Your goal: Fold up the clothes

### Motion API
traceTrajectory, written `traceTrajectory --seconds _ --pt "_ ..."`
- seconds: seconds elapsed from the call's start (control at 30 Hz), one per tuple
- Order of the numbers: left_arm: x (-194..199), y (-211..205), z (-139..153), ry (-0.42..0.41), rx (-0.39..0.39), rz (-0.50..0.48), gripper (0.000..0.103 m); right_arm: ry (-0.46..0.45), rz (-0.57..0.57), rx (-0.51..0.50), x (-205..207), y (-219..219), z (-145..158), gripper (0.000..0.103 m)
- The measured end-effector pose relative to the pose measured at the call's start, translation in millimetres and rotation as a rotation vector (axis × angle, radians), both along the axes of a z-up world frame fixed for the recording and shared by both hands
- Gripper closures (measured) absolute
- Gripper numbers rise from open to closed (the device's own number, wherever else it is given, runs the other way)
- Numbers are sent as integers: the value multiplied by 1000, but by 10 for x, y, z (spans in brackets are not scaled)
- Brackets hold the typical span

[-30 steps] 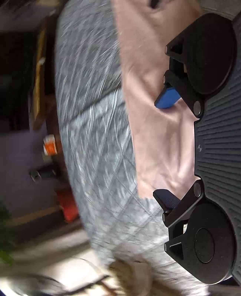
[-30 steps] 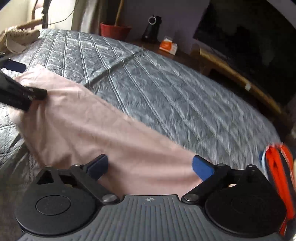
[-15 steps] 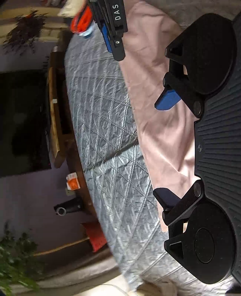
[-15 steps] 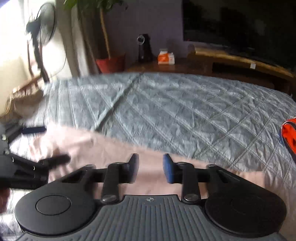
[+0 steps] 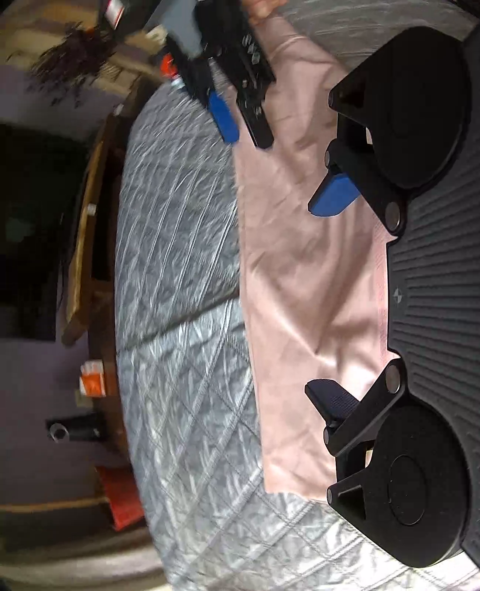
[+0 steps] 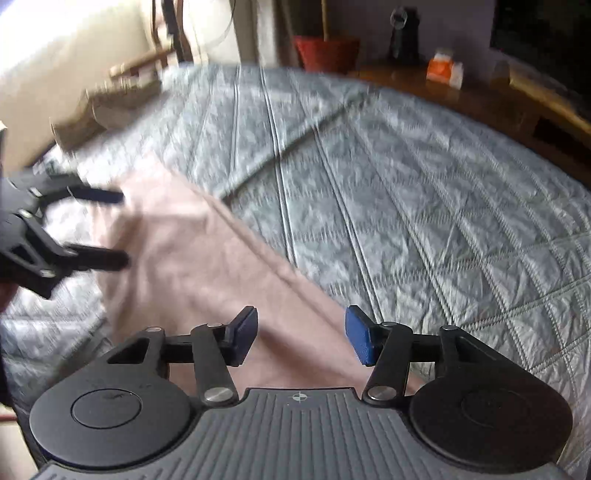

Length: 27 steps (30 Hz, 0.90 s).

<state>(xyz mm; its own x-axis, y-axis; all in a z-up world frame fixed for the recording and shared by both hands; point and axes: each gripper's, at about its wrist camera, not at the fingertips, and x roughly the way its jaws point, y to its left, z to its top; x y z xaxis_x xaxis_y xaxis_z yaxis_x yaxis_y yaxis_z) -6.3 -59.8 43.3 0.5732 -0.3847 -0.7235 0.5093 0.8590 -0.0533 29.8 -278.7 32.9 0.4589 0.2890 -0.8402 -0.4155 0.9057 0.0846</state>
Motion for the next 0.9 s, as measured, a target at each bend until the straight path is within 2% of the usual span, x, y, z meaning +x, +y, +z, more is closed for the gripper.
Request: traceTrajectory --seconds 0.07,0.1,0.13,0.17,0.2,0.23,0.33,0.4,0.5,0.57,0.6,0.63,0.7,0.77,0.83,0.9 --pt "-2 -47 -39 8 13 -29 6 3 13 -1 -3 -4 -22 48" --pt "-3 -69 -60 10 21 -38 6 5 10 1 3 -15 -18 54" --pt "-8 -90 -79 12 32 -46 6 -2 6 -12 3 -24 -16 67" --pt "-13 -111 -98 13 42 -54 6 -6 2 -22 3 -32 -14 73" --pt "-17 -126 -110 12 49 -61 6 -8 7 -25 5 -44 -10 86" --pt "-21 -133 -114 11 50 -64 6 -9 14 -26 6 -57 -5 91" --pt "-7 -142 -131 13 55 -60 6 -57 0 -66 3 -99 64 90" --pt "6 -141 -141 10 66 -49 6 -78 -86 -41 51 -203 124 88" --pt "38 -110 -139 -9 93 -4 6 -133 -155 -38 -46 -333 247 85" --pt "53 -80 -112 -8 64 4 6 -151 -198 -20 -232 -420 326 74" --pt "59 -64 -94 -7 43 6 6 -155 -230 -4 -364 -491 351 62" --pt "65 -49 -77 -5 23 7 6 -157 -264 11 -501 -566 374 60" --pt "28 -75 -41 -15 -6 -23 6 -154 -351 37 -756 -725 374 60" --pt "-42 -151 -23 -32 -11 -74 6 -140 -441 112 -946 -928 328 60" --pt "-116 -247 -29 -46 3 -123 6 -119 -502 176 -1090 -1083 248 60" --pt "-166 -332 -68 -52 38 -152 6 -119 -511 214 -1145 -1151 219 60"
